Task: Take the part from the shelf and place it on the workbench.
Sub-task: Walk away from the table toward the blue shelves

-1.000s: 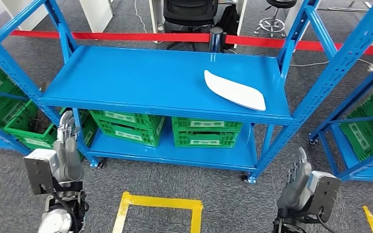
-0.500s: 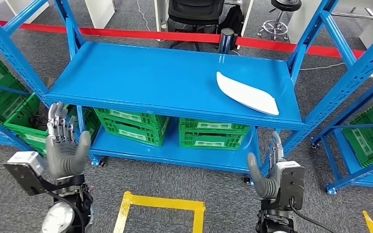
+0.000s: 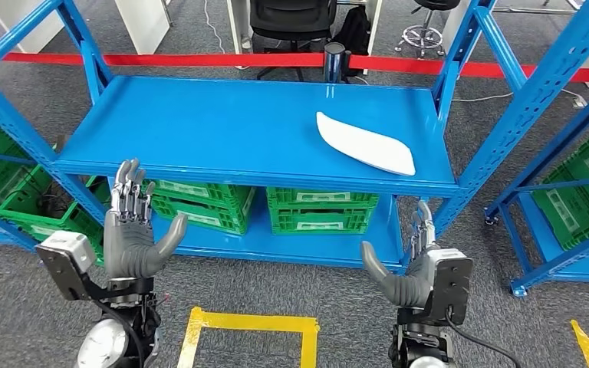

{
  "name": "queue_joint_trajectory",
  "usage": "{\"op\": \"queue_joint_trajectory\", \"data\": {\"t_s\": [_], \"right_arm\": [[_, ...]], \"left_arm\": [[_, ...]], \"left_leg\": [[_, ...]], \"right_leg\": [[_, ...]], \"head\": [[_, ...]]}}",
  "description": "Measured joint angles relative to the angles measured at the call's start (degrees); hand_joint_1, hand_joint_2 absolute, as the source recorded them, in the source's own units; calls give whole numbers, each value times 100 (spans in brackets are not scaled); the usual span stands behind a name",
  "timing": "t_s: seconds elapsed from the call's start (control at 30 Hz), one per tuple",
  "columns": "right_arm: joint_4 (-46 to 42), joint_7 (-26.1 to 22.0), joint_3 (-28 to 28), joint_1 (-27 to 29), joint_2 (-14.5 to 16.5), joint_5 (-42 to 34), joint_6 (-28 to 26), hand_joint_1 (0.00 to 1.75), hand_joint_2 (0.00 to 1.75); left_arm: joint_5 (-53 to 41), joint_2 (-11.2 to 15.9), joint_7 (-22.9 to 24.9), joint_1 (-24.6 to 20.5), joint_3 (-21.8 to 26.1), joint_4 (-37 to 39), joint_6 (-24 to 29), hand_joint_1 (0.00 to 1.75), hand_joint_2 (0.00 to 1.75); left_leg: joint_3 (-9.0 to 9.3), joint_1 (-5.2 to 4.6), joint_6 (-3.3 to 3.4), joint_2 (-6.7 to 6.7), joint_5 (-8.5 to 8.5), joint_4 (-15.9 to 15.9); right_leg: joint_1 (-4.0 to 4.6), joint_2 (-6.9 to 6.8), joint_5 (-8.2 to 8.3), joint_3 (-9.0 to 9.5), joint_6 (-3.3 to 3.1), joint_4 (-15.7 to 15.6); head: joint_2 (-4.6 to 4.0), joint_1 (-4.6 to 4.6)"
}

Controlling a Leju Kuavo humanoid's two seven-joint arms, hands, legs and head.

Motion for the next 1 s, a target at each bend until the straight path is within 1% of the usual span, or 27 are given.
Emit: {"op": "queue_joint_trajectory", "data": {"t_s": [0.03,0.07,0.1,0.13,0.17,0.2,0.27,0.3,0.33,0.37,0.4,0.43,0.47,0.5,0.53,0.57,0.6,0.63,0.67,0.7,0.77,0.8,0.83,0.87,0.93,0.97,1.0], "right_arm": [[-19,46,5,1,9,78,-31,0,44],[-44,99,8,-7,24,149,-52,0,0],[-71,146,9,-24,39,203,-59,0,0],[-96,181,10,-45,53,245,-49,0,0],[-124,206,17,-69,64,286,-29,0,0],[-156,217,36,-98,74,343,-1,0,0],[-235,225,114,-196,102,545,49,0,0],[-285,237,172,-281,123,703,62,0,0],[-332,265,233,-381,146,866,66,0,0],[-374,307,294,-477,170,1018,67,0,0],[-406,352,350,-552,192,1134,67,0,0],[-425,394,398,-599,209,1223,65,0,0],[-437,422,443,-633,222,1304,58,0,0],[-444,438,486,-676,233,1382,47,0,0],[-451,451,527,-738,245,1464,26,0,0],[-463,458,566,-811,261,1535,-5,0,0],[-477,454,604,-881,281,1584,-48,0,0],[-489,433,646,-928,301,1614,-108,0,0],[-496,385,700,-945,317,1626,-189,0,0],[-498,311,767,-933,327,1628,-294,0,0],[-497,135,909,-862,337,1623,-485,0,0],[-496,60,969,-834,345,1614,-542,0,0],[-495,11,1018,-821,356,1595,-565,0,0],[-492,-18,1059,-816,366,1563,-573,0,0],[-481,-58,1123,-791,373,1447,-576,0,0],[-473,-81,1147,-771,373,1376,-576,0,0],[-464,-108,1168,-750,371,1311,-577,0,0]], "left_arm": [[-82,1,42,-4,-24,7,19,0,131],[-160,2,82,-14,-51,12,38,0,87],[-227,1,109,-28,-77,13,49,0,44],[-301,-5,118,-45,-105,12,60,0,0],[-386,-13,111,-59,-133,11,75,0,0],[-493,-21,83,-69,-163,8,91,0,0],[-767,-37,0,-101,-242,-27,138,0,0],[-917,-51,-37,-144,-296,-63,166,0,0],[-1043,-69,-54,-200,-353,-105,191,0,0],[-1139,-85,-53,-259,-410,-144,212,0,0],[-1194,-97,-38,-305,-457,-172,224,0,0],[-1225,-105,-21,-334,-495,-193,229,0,0],[-1243,-113,-8,-361,-525,-212,230,0,0],[-1252,-120,-1,-397,-551,-234,227,0,0],[-1257,-129,-2,-449,-574,-259,220,0,0],[-1253,-140,-6,-512,-597,-289,214,0,0],[-1243,-151,-19,-574,-619,-321,215,0,0],[-1226,-162,-49,-623,-641,-354,235,0,0],[-1198,-171,-105,-650,-669,-379,291,0,0],[-1160,-175,-182,-660,-708,-396,378,0,0],[-1059,-177,-353,-661,-814,-406,590,0,0],[-1011,-175,-415,-666,-870,-409,673,0,0],[-976,-171,-456,-679,-916,-415,729,0,0],[-951,-165,-476,-693,-955,-420,760,0,0],[-930,-149,-482,-712,-1016,-423,779,0,0],[-926,-140,-471,-717,-1045,-422,774,0,0],[-926,-131,-451,-719,-1071,-422,764,0,0]], "left_leg": [[140,4,4,1,180,-299],[341,8,12,-1,339,-698],[536,8,23,-6,445,-1047],[671,5,42,-11,494,-1276],[742,-3,63,-17,488,-1385],[755,-16,86,-21,493,-1391],[753,-7,140,-22,518,-1403],[758,4,171,-19,528,-1413],[764,18,198,-15,535,-1423],[766,21,216,-11,536,-1425],[766,20,231,-9,533,-1424],[765,18,236,-8,530,-1422],[765,16,239,-8,528,-1419],[765,14,240,-11,526,-1415],[766,11,239,-14,525,-1410],[767,8,236,-18,523,-1407],[768,4,232,-20,523,-1405],[763,-6,216,-21,522,-1403],[754,-10,190,-18,527,-1407],[746,-9,159,-15,535,-1413],[749,0,82,-10,553,-1442],[735,5,53,-11,533,-1429],[683,6,27,-12,467,-1336],[575,7,9,-12,346,-1125],[207,13,-13,-13,27,-406],[39,14,-21,-13,-78,-75],[-53,14,-24,-13,-94,96]], "right_leg": [[-1,12,-14,2,11,20],[-3,23,-36,1,31,50],[8,34,-61,-9,60,87],[16,42,-80,-23,93,117],[22,47,-90,-36,125,138],[26,50,-89,-47,155,146],[12,45,-104,-71,209,176],[5,33,-168,-128,241,272],[-5,19,-285,-233,272,477],[-18,5,-443,-394,303,798],[-30,-5,-609,-579,326,1189],[-40,-7,-727,-751,341,1549],[-45,-8,-761,-865,348,1772],[-47,-9,-693,-882,344,1783],[-47,-9,-538,-798,329,1584],[-45,-11,-336,-634,304,1225],[-38,-17,-183,-449,271,827],[-24,-25,-90,-278,239,490],[-6,-31,-55,-164,209,275],[13,-33,-72,-111,184,181],[30,-24,-52,-84,132,134],[19,-22,-32,-64,103,96],[5,-22,-10,-40,73,57],[-11,-24,7,-17,45,23],[-15,-26,11,-8,9,9],[-11,-25,8,-12,-1,11],[-9,-23,4,-15,-4,15]], "head": [[0,-18],[0,-40],[0,-61],[0,-73],[0,-72],[0,-62],[0,-42],[0,-24],[0,9],[0,45],[0,81],[0,105],[0,120],[0,140],[0,163],[0,185],[0,203],[0,213],[0,217],[0,216],[0,210],[0,205],[0,185],[0,150],[0,72],[0,44],[0,25]]}}
